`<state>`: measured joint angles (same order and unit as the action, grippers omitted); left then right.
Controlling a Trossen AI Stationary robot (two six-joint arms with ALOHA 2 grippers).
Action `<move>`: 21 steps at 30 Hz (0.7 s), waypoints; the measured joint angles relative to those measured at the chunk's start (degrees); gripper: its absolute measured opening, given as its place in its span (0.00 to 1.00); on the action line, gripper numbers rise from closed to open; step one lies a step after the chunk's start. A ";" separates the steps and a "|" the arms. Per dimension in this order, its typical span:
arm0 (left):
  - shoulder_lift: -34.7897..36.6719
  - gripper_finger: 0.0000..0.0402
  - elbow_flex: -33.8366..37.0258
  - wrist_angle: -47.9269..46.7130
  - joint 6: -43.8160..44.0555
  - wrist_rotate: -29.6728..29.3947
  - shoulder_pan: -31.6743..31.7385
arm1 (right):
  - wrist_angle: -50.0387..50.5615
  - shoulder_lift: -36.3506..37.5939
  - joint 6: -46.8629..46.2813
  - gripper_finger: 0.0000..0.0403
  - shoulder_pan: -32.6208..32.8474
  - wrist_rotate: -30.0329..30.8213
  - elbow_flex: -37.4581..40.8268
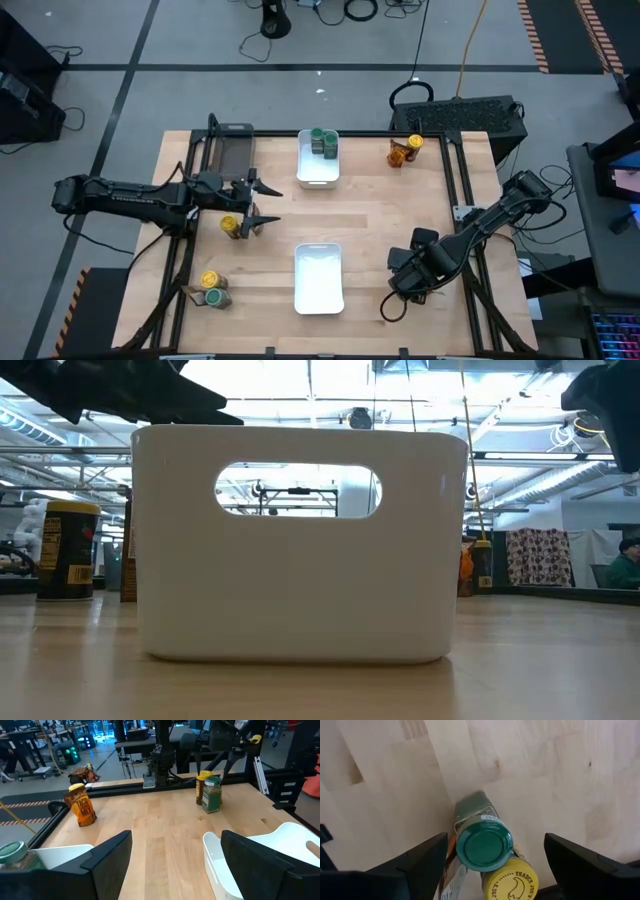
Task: Sort spices by type
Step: Put the right green spice bottle into the top white bin
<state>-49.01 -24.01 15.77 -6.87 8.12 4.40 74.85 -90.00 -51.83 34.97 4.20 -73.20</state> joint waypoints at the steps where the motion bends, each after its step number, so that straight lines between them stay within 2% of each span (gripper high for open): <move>1: 0.00 0.77 0.00 0.00 -0.02 0.01 0.00 | -0.23 0.00 -0.01 0.78 0.01 -0.06 0.61; 8: -0.02 0.77 0.00 -0.04 -0.01 0.00 0.00 | -2.23 0.01 0.15 0.78 0.01 -0.31 4.57; 12: -0.02 0.77 0.00 -0.04 -0.02 0.02 0.00 | -3.96 0.02 0.77 0.78 0.01 -3.05 6.29; 21: 0.00 0.77 0.00 -0.04 -0.02 0.02 0.00 | -5.20 0.02 1.70 0.78 -0.01 -2.81 6.63</move>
<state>-49.01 -24.01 15.73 -6.90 8.14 4.40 69.65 -89.98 -50.14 34.96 1.39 -66.57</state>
